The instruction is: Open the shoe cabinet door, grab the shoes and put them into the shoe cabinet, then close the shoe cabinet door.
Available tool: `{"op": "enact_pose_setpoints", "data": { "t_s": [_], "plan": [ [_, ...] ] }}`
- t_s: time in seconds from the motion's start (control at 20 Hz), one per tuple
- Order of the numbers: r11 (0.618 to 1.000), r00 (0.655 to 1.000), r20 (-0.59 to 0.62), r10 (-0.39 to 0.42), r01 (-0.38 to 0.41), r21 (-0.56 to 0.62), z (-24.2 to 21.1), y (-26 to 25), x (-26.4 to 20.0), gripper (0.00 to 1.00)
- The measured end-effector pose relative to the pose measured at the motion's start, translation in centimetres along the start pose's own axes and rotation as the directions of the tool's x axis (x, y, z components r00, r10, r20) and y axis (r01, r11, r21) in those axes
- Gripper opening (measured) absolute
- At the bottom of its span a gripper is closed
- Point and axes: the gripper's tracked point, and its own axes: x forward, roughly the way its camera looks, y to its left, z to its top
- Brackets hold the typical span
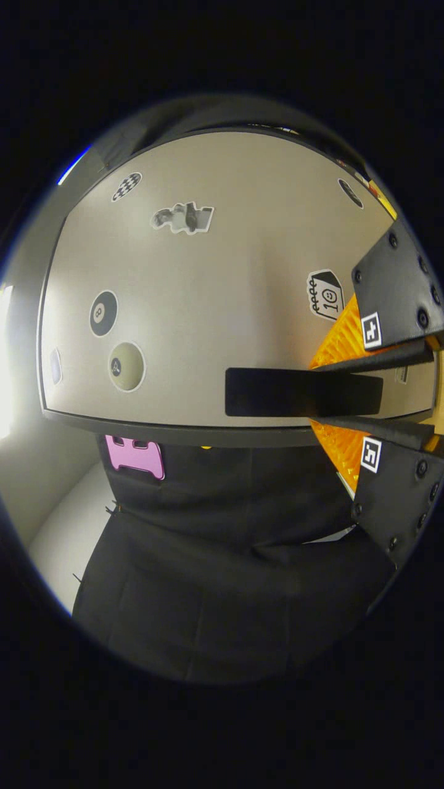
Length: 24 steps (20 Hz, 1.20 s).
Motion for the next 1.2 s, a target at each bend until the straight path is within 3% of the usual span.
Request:
{"op": "enact_pose_setpoints", "data": {
  "t_s": [0.05,0.1,0.15,0.3,0.8,1.2],
  "plan": [
    [1.000,1.000,-0.003,-0.008,0.008,-0.003,0.1,-0.1,-0.1,0.41],
    [1.000,1.000,-0.004,-0.012,0.012,0.001,0.0,-0.1,0.0,0.35],
    [1.000,1.000,-0.007,-0.008,0.008,0.005,-0.1,-0.1,0.0,0.34],
    [0.999,1.000,-0.013,0.028,-0.028,0.018,0.0,0.1,-0.4,0.15],
    [0.990,0.990,-0.014,0.138,-0.137,0.033,0.4,0.4,-4.6,0.15],
    [0.987,0.987,-0.007,0.159,-0.158,0.034,0.6,-0.2,-6.3,0.15]
  ]
}}
